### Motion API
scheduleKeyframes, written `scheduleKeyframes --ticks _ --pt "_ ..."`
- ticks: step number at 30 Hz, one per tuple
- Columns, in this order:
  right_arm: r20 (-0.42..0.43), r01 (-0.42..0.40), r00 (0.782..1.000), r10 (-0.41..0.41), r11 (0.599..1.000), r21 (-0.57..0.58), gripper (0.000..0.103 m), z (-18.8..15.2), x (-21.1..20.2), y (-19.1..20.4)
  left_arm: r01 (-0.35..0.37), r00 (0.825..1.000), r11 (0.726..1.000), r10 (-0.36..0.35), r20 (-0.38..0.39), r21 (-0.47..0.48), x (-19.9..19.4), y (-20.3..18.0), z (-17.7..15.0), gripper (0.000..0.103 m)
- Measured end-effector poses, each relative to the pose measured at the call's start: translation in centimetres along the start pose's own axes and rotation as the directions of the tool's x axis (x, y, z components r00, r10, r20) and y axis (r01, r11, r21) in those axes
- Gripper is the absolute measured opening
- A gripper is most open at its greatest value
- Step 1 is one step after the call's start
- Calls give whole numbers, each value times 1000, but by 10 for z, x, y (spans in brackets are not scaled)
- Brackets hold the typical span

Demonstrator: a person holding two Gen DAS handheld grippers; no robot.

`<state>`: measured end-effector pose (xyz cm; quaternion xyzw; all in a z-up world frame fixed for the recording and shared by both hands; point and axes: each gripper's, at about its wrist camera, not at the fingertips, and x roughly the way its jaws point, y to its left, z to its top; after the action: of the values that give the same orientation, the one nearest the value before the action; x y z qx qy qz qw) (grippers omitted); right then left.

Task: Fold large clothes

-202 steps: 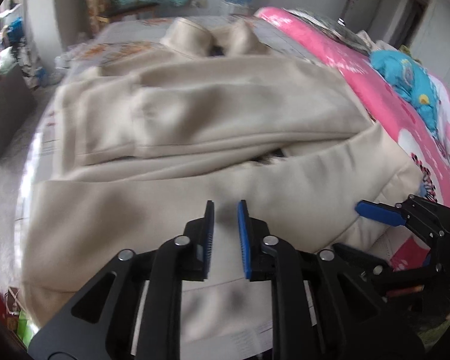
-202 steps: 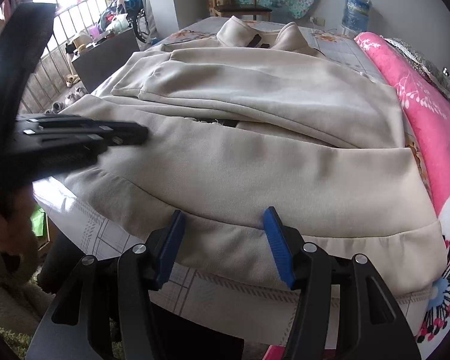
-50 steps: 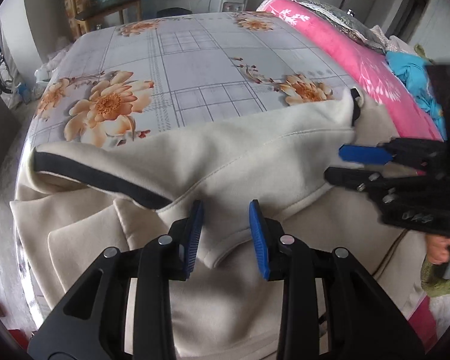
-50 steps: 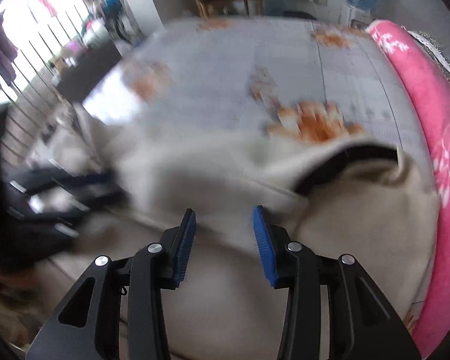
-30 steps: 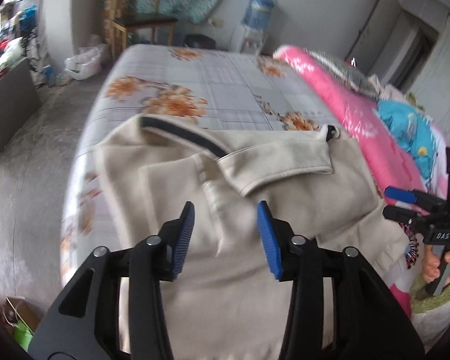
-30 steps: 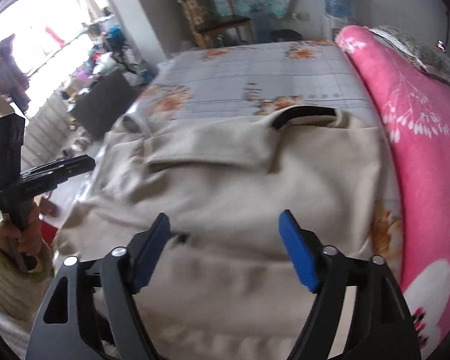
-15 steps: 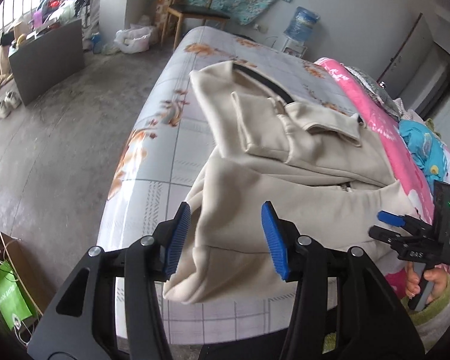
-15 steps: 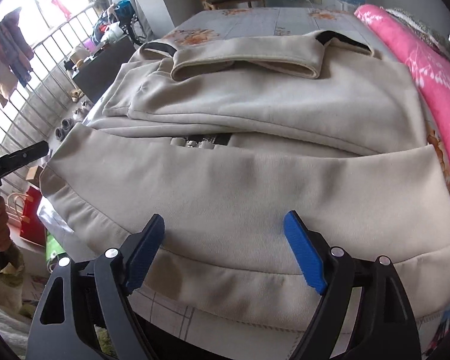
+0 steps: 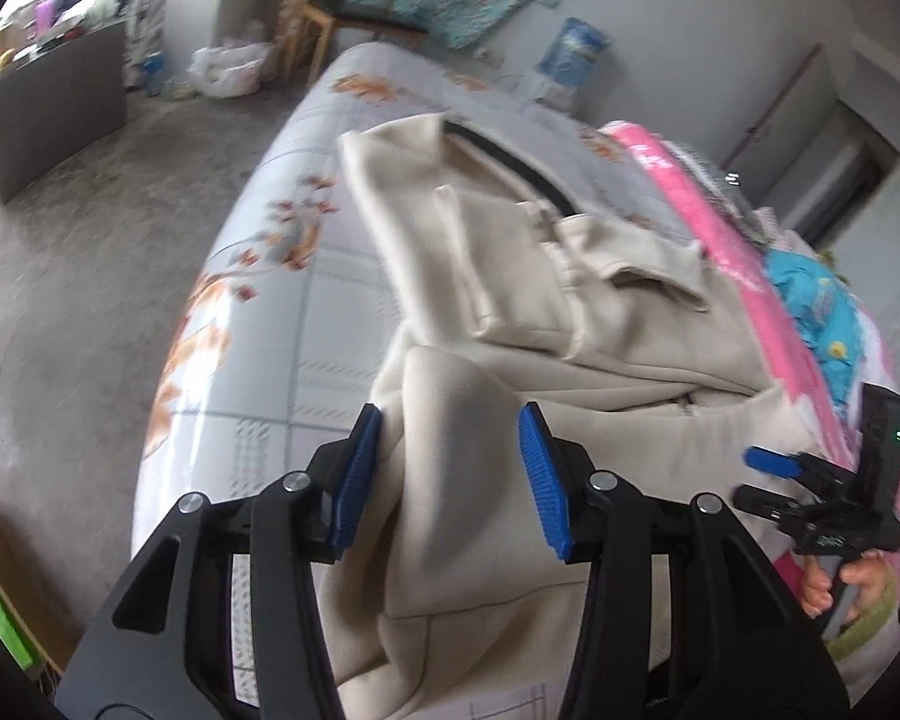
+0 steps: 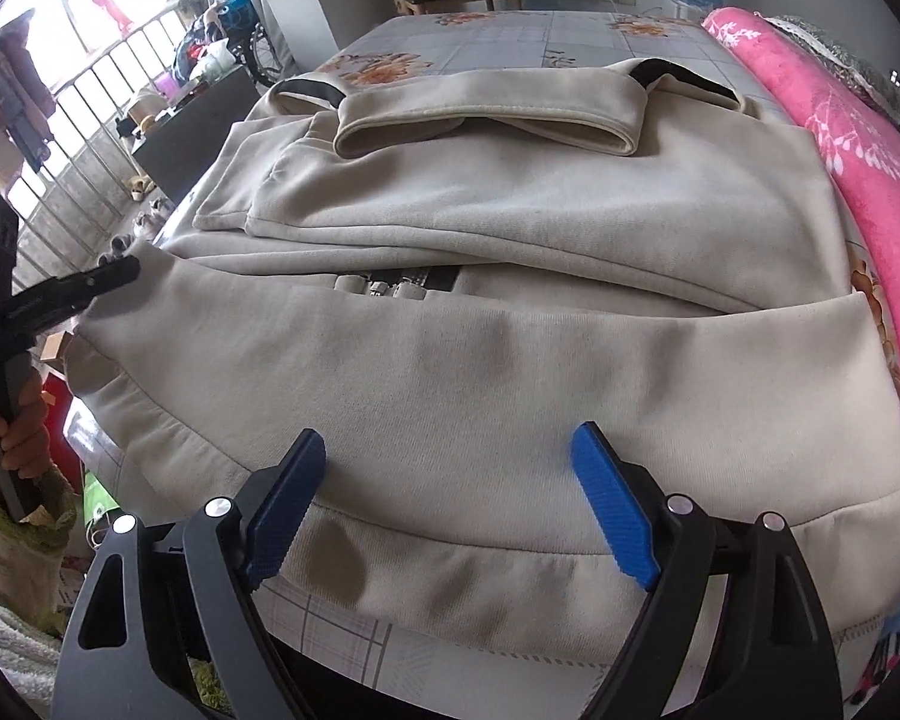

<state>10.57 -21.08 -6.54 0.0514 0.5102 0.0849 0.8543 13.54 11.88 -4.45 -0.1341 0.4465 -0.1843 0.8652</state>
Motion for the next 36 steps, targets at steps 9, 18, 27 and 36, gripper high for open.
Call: scheduleKeyframes --ticks 9,18,27,36 --pt "-10 25 1000 -25 1000 1 83 2 3 4 31 998 998 -34 -45 -52 19 16 5 42" --pt "-13 35 999 -35 999 2 83 2 5 5 227 973 974 -227 48 15 -7 -3 -4 39" --pt "-14 40 999 -40 999 3 83 2 4 4 80 994 994 -85 70 71 -23 -12 -10 39" --pt "-10 43 999 -43 999 6 83 1 4 5 -15 998 993 7 62 116 -7 -19 4 39"
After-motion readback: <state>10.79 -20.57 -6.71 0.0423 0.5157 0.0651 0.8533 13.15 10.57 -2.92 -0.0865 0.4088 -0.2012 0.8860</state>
